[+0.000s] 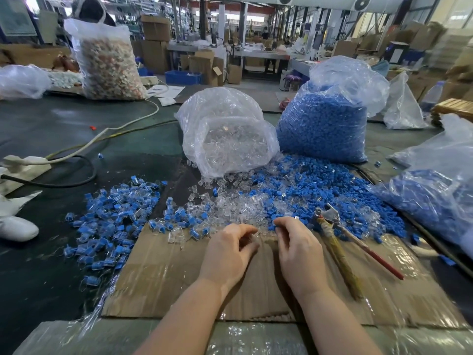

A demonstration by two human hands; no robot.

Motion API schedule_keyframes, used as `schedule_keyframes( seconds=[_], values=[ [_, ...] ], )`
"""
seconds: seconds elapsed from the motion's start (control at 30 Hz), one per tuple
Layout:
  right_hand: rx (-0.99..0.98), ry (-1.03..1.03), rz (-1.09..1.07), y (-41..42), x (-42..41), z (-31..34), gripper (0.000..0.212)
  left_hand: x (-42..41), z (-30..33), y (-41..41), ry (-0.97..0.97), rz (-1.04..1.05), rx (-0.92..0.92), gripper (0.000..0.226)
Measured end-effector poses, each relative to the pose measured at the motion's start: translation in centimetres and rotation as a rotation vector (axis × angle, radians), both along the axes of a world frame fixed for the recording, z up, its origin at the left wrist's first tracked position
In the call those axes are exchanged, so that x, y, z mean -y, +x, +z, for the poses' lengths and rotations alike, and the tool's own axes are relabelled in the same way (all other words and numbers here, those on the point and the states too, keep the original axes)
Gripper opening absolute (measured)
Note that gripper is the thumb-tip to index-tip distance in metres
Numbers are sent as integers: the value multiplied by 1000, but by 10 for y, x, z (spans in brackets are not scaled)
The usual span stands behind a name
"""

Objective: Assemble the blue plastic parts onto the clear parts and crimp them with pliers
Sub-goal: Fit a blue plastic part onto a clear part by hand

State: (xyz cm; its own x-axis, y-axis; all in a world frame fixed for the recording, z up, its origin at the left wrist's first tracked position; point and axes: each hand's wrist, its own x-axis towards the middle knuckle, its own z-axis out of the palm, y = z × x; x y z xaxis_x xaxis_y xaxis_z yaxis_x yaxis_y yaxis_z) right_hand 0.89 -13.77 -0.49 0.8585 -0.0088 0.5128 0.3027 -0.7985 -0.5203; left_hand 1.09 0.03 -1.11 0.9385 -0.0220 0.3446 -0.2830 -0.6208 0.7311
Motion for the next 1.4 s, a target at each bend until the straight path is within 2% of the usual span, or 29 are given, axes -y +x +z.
schedule_keyframes(
  seconds=[0.17, 0.3, 0.47, 0.6, 0.73, 1.0, 1.4],
  values=[
    [18, -8, 38, 0, 1, 0, 15, 1, 0, -1, -62, 59, 7, 33],
    [20, 36, 33, 0, 2, 0, 15, 1, 1, -2, -175, 97, -76, 26],
    [0, 17, 42, 0, 2, 0, 1, -1, 3, 0, -94, 67, -27, 23],
    [-34, 1, 66, 0, 1, 0, 7, 0, 3, 0, -137, 43, -57, 28],
    [-55, 3, 88, 1, 0, 0, 10, -1, 2, 2, -240, 59, -111, 17],
    [-70, -41, 122, 1, 0, -3, 11, -3, 1, 3, -339, 24, -154, 25],
    [-36, -55, 152, 0, 0, -3, 11, -6, 4, 0, -274, -79, -175, 15]
  ],
)
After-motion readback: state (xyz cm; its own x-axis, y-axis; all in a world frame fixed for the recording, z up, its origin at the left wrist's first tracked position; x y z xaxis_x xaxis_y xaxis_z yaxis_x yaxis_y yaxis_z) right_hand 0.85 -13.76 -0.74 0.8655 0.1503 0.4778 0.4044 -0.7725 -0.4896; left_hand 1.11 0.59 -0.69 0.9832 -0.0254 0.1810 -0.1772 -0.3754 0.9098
